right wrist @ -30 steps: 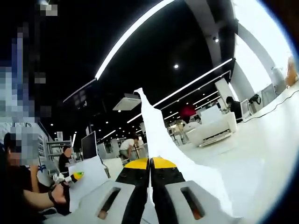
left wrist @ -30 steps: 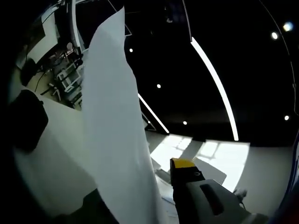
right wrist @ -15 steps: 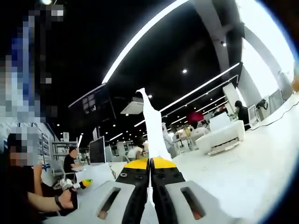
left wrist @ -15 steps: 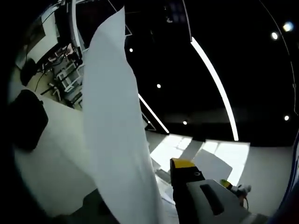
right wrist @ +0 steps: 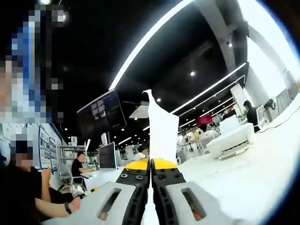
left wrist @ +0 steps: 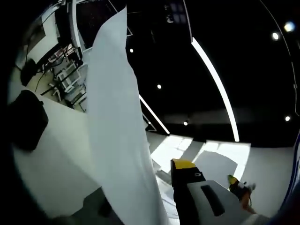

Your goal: Organize the stack of printing papers by aligning and flattening the scattered papers on the table

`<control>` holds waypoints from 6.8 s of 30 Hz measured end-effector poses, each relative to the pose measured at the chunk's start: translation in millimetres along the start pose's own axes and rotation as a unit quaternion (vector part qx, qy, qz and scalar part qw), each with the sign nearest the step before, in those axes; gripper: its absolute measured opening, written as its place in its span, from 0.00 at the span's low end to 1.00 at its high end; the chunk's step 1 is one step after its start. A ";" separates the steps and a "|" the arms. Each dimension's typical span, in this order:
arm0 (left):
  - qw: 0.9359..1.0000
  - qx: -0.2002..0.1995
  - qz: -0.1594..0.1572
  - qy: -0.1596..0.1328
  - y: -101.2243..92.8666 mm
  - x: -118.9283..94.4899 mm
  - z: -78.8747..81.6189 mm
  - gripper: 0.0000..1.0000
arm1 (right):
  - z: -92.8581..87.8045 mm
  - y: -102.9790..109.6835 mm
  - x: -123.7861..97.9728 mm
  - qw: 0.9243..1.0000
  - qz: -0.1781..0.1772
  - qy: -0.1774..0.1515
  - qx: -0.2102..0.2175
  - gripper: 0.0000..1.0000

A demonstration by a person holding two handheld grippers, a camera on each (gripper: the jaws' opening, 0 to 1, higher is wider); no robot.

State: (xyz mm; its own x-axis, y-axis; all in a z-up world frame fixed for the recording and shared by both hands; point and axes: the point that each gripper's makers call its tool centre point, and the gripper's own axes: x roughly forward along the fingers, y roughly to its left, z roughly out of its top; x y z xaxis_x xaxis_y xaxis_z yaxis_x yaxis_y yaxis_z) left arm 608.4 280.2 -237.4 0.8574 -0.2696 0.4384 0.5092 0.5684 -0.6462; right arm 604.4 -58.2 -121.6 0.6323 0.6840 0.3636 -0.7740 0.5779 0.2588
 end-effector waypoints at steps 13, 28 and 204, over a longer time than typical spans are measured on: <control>1.000 0.000 0.000 -0.001 0.3 -0.4 0.4 0.20 | 4.7 29.6 3.0 0.999 0.037 0.003 0.003 0.00; 1.000 0.000 0.000 -0.001 -0.3 -0.6 0.5 0.20 | 1.1 46.8 5.7 0.997 0.068 0.016 0.017 0.00; 1.000 -0.005 -0.016 0.009 1.4 1.4 -0.5 0.24 | -158.4 115.6 184.4 0.951 0.207 0.229 0.033 0.00</control>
State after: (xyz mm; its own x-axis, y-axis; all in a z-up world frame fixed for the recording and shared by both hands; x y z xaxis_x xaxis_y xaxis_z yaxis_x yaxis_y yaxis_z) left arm 610.4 280.2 -238.0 0.8413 -0.3013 0.4488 0.5377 0.5510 -0.6382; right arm 636.8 205.2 -166.3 0.2093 0.9776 0.0233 -0.9504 0.1978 0.2401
